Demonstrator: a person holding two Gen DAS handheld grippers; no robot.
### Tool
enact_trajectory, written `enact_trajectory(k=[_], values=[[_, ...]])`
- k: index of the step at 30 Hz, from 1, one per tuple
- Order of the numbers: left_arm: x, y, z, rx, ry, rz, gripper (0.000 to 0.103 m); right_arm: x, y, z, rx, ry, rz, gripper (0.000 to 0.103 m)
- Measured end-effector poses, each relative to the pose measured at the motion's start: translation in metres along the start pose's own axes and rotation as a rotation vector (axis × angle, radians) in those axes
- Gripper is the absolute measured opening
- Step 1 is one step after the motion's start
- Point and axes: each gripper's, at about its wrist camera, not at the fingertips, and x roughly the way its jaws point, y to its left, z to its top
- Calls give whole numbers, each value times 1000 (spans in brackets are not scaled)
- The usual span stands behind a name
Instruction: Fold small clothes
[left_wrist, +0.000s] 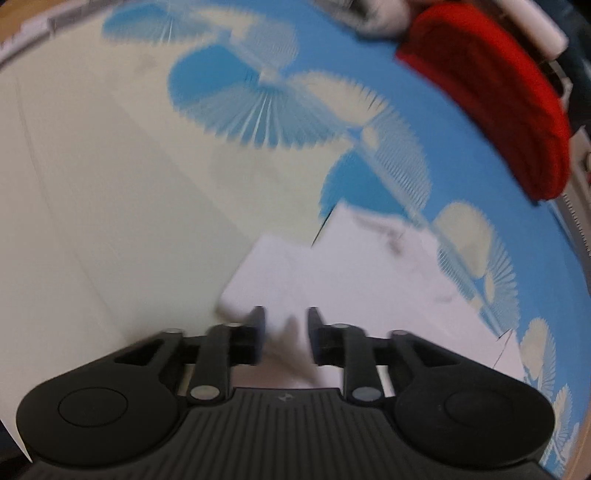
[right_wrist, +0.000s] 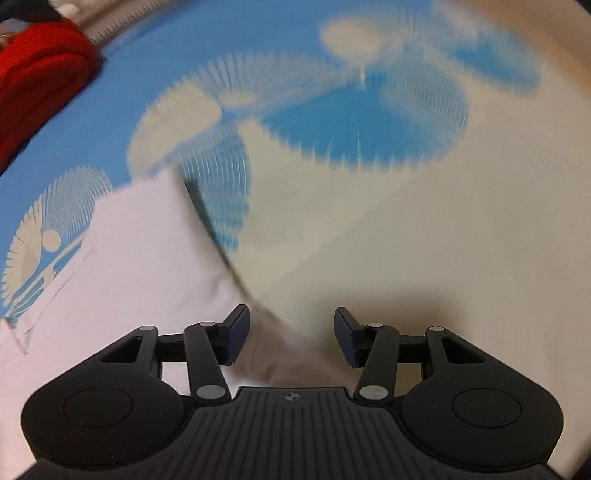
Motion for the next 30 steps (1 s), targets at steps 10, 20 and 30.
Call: enact_trajectory(k=[10,20,30], values=[[15,-42,-9,196,-31,-30,31,-37,16,-2,-66,-238,124,58],[48,-33,-19,208,95,-17,32,-5,13,-17,-39,-35,100,63],[51,-25,-31,273,107,75,39,-21,-7,-22,-113,-20,97,66]])
